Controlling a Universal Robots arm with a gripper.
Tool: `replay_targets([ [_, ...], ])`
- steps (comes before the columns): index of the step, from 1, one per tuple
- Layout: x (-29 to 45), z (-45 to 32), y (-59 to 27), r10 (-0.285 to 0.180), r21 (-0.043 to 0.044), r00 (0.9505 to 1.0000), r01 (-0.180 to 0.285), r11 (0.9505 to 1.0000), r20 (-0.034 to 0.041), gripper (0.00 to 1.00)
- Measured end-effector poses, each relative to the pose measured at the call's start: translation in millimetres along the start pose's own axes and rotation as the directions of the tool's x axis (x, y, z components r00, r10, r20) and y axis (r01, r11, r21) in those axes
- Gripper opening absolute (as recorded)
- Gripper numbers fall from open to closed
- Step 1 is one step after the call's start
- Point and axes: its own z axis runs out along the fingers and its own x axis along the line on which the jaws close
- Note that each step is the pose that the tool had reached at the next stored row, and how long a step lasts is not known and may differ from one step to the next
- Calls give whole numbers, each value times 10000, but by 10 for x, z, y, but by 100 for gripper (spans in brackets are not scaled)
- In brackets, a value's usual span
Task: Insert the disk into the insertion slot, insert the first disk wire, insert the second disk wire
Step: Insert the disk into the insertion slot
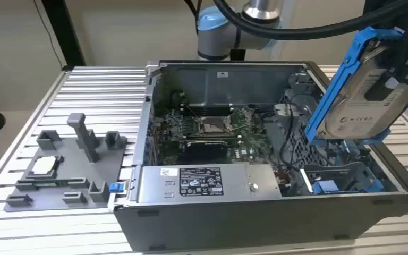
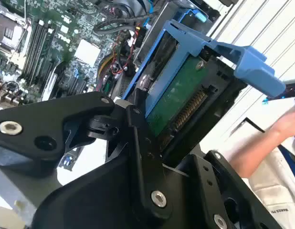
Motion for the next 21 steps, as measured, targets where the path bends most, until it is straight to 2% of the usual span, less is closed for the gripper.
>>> replay_targets([
  [14, 4, 1, -1, 1, 0, 10000, -1, 10000, -3, 0],
  [18, 72, 40, -38, 1, 0, 10000, -1, 10000, -1, 0],
  [21, 124, 94, -97, 0, 0, 10000, 0, 10000, 3, 0],
])
